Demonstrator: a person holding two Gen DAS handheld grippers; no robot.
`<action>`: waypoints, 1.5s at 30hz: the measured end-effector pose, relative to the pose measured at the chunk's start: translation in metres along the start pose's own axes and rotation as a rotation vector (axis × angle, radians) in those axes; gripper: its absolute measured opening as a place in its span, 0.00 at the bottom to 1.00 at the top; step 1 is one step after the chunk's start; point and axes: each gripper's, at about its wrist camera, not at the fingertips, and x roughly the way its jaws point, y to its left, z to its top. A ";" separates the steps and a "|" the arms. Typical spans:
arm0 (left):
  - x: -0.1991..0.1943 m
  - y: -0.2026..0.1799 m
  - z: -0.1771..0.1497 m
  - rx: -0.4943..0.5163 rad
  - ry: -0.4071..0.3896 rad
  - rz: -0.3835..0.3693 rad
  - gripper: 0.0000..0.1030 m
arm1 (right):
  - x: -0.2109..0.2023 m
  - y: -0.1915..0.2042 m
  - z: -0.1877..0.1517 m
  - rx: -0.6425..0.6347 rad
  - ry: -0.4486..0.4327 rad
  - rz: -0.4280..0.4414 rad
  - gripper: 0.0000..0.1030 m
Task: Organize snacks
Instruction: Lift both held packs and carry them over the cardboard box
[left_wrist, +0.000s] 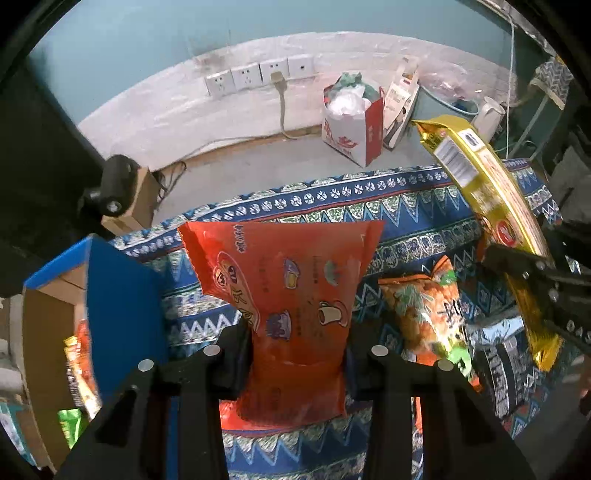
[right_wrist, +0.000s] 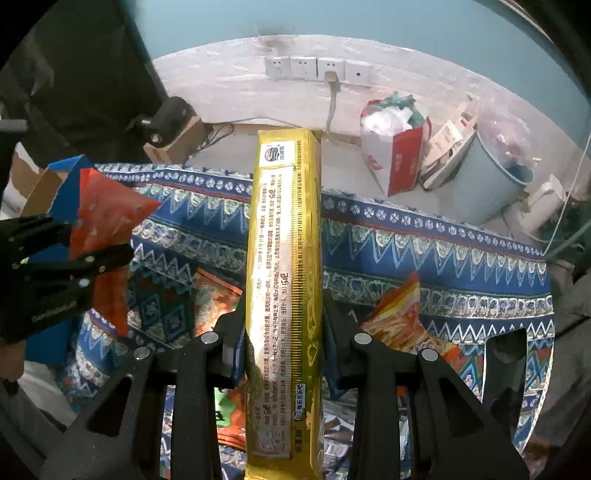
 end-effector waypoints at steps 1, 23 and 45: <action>-0.005 0.001 -0.002 0.002 -0.007 0.001 0.38 | -0.002 0.002 0.001 -0.003 -0.005 0.001 0.31; -0.098 0.043 -0.036 0.005 -0.178 0.057 0.37 | -0.049 0.082 0.021 -0.098 -0.104 0.080 0.31; -0.127 0.130 -0.074 -0.156 -0.212 0.106 0.37 | -0.055 0.181 0.047 -0.218 -0.129 0.185 0.31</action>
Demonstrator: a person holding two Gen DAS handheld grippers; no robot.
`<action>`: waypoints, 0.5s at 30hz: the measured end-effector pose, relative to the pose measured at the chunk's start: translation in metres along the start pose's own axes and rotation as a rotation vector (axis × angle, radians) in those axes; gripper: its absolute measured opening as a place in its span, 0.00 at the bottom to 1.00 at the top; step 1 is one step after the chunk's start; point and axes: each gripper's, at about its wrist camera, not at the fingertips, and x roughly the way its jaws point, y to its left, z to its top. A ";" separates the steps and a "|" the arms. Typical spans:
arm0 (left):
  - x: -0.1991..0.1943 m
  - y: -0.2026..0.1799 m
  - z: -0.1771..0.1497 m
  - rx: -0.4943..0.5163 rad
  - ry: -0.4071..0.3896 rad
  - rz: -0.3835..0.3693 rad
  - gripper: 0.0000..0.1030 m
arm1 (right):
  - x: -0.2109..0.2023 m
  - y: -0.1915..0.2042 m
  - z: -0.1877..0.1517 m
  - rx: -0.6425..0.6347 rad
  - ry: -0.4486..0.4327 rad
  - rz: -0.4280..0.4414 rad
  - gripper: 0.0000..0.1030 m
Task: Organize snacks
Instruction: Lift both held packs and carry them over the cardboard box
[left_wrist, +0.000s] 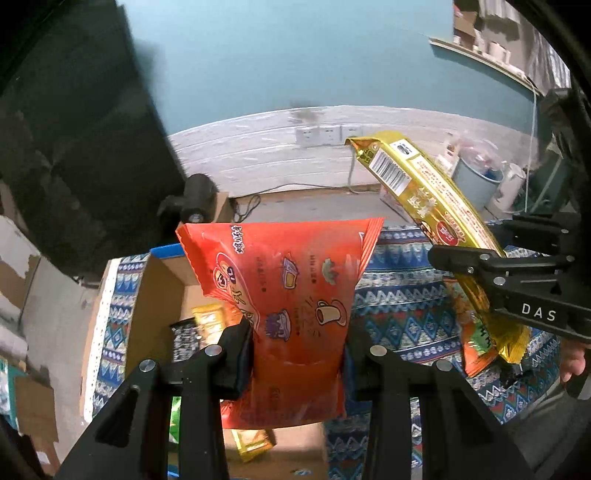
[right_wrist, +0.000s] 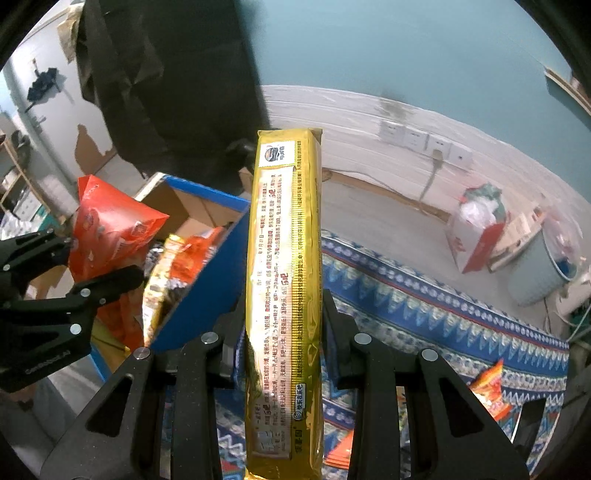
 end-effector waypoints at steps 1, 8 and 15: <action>0.000 0.005 -0.001 -0.009 0.000 0.006 0.37 | 0.002 0.004 0.002 -0.005 0.001 0.004 0.31; 0.005 0.033 -0.012 -0.056 0.017 0.023 0.37 | 0.016 0.035 0.017 -0.042 0.004 0.035 0.31; 0.015 0.063 -0.028 -0.106 0.047 0.042 0.37 | 0.036 0.066 0.031 -0.074 0.023 0.068 0.31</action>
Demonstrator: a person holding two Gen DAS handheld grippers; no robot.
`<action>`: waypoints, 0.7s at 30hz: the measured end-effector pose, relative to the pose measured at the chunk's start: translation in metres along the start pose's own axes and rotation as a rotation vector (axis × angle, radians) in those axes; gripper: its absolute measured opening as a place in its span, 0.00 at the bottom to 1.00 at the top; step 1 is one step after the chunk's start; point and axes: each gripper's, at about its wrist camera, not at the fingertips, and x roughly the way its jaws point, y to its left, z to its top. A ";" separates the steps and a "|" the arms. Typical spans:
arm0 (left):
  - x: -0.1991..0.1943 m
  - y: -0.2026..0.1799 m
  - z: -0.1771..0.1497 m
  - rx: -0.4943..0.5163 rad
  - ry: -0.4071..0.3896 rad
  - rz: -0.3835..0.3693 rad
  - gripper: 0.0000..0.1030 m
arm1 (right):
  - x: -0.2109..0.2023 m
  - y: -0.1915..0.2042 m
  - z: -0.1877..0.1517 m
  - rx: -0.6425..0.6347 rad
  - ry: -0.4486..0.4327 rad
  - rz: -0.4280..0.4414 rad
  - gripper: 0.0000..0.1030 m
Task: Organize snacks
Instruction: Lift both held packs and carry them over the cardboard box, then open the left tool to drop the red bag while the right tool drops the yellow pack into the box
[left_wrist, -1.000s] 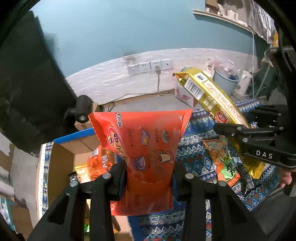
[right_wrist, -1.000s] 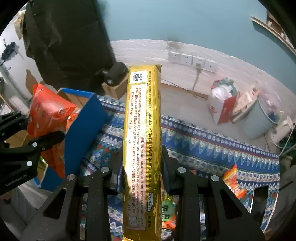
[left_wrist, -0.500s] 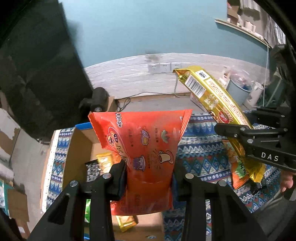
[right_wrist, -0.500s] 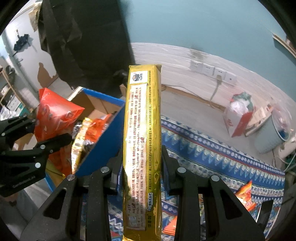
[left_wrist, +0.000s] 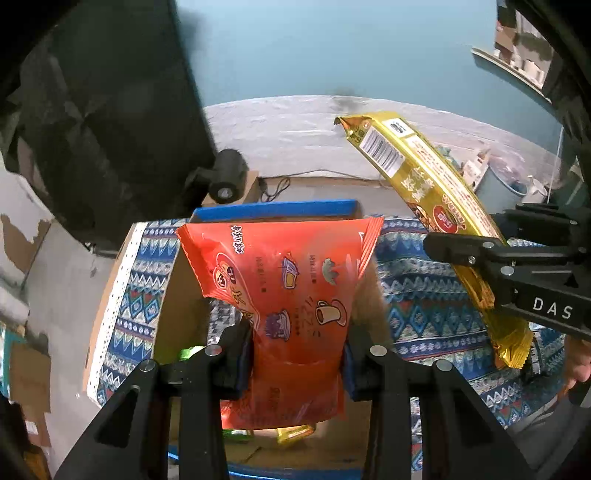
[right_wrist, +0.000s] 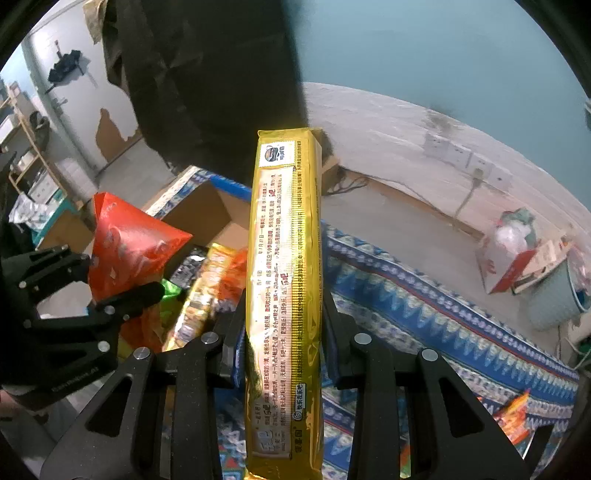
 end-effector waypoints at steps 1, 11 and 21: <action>0.003 0.005 -0.002 -0.009 0.009 0.008 0.37 | 0.004 0.003 0.001 -0.003 0.004 0.004 0.31; 0.025 0.038 -0.014 -0.066 0.072 0.040 0.40 | 0.039 0.037 0.015 -0.017 0.045 0.048 0.31; 0.031 0.065 -0.022 -0.151 0.132 0.069 0.64 | 0.064 0.062 0.022 -0.032 0.090 0.085 0.31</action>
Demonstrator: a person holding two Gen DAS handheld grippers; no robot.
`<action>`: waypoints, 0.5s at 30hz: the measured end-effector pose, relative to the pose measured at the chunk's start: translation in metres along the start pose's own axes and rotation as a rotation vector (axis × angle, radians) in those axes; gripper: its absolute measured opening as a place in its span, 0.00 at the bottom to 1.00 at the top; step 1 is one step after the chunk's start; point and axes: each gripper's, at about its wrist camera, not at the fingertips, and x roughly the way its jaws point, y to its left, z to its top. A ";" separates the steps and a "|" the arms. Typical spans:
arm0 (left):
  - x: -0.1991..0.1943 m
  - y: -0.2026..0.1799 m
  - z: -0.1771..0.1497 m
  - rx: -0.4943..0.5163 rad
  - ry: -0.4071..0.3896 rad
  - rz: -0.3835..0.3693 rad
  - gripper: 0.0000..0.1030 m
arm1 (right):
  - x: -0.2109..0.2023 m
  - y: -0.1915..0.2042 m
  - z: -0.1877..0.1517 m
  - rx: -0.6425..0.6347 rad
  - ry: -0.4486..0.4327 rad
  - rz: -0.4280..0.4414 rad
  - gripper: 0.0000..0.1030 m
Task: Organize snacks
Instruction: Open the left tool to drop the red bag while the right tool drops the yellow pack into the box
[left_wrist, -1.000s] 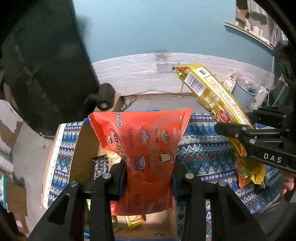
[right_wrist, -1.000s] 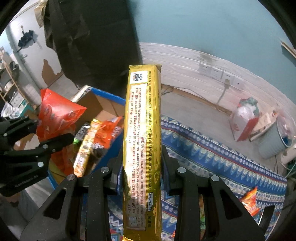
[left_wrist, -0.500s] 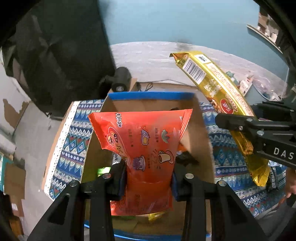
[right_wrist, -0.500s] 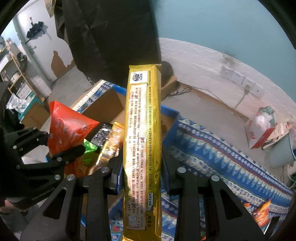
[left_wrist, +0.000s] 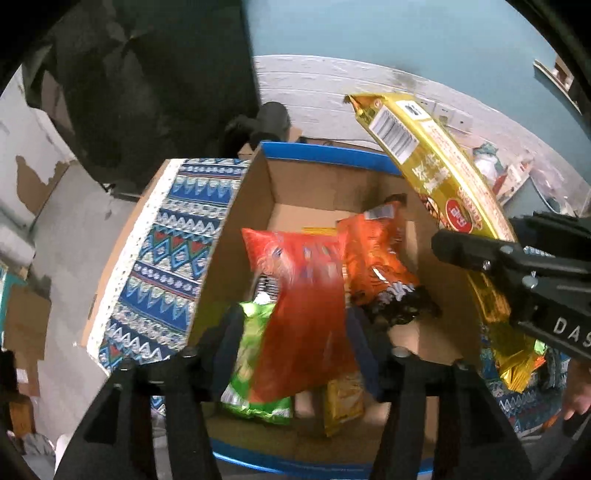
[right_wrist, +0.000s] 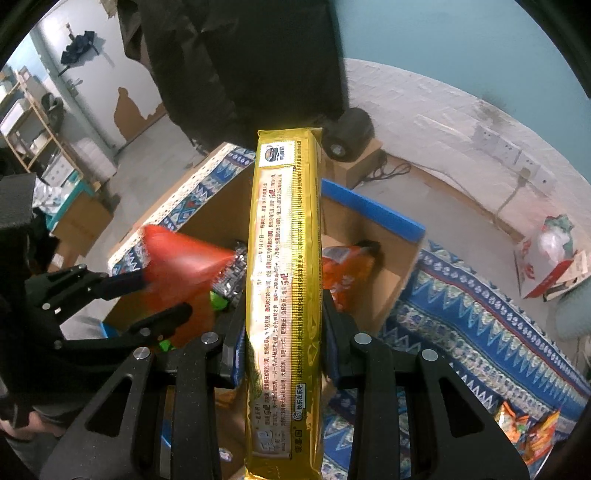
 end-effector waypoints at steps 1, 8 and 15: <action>-0.002 0.001 0.000 0.000 -0.006 0.018 0.70 | 0.002 0.002 0.000 -0.002 0.004 0.002 0.31; -0.010 0.007 -0.001 0.009 -0.024 0.044 0.72 | 0.014 0.010 0.004 -0.002 0.019 0.010 0.31; -0.009 0.005 -0.004 0.025 -0.018 0.052 0.72 | 0.024 0.016 0.007 0.000 0.036 0.032 0.32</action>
